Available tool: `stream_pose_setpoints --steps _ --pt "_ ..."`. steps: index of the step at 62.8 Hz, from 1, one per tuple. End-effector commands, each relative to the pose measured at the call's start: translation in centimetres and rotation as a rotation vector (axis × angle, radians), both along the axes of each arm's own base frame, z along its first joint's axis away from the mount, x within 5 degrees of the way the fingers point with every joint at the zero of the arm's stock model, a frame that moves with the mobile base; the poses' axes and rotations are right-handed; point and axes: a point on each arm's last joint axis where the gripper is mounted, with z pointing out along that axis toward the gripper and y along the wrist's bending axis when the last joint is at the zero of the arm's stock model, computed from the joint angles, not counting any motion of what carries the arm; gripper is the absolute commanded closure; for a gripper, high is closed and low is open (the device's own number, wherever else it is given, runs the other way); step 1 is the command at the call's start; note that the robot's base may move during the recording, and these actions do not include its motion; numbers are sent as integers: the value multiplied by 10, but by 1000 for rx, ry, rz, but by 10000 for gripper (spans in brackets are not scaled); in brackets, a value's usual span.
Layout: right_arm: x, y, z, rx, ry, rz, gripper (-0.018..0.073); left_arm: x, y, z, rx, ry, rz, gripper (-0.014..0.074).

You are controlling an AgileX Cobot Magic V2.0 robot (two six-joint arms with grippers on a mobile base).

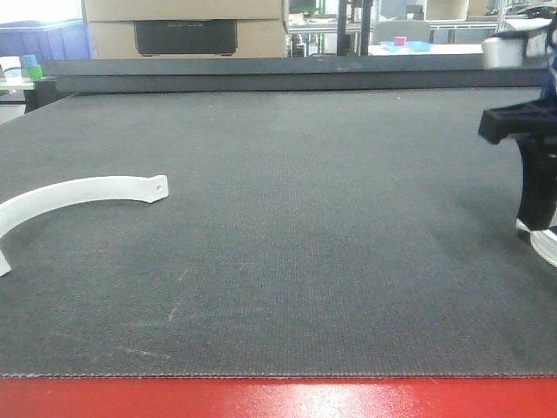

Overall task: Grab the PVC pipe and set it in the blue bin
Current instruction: 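Close the right gripper on the white curved pipe piece nearest it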

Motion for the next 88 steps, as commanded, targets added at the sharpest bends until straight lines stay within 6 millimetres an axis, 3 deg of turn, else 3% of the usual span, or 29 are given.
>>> stream_pose_setpoints --steps 1,20,39,46,53,56,64,76,88 --pt "6 1 -5 -5 -5 2 418 1 0 4 -11 -25 8 707" --pt "11 4 -23 20 50 -16 442 3 0 4 -12 -41 9 707" --pt "15 4 -27 22 37 -36 456 3 0 5 -12 -49 9 707" --pt "14 4 -27 21 49 -35 546 3 0 5 -12 -49 9 707" --pt "13 4 -27 19 52 -33 716 4 0 5 -12 -63 11 707" --pt "13 3 -27 17 58 -32 727 3 0 5 -16 -45 10 707" --pt "9 3 -11 19 47 -27 727 1 0 14 2 48 -7 707" --pt "-3 2 40 35 -86 -22 727 25 -1 30 16 83 -17 707" --pt "-25 0 80 51 -228 -21 728 59 -17 16 104 150 -97 707"
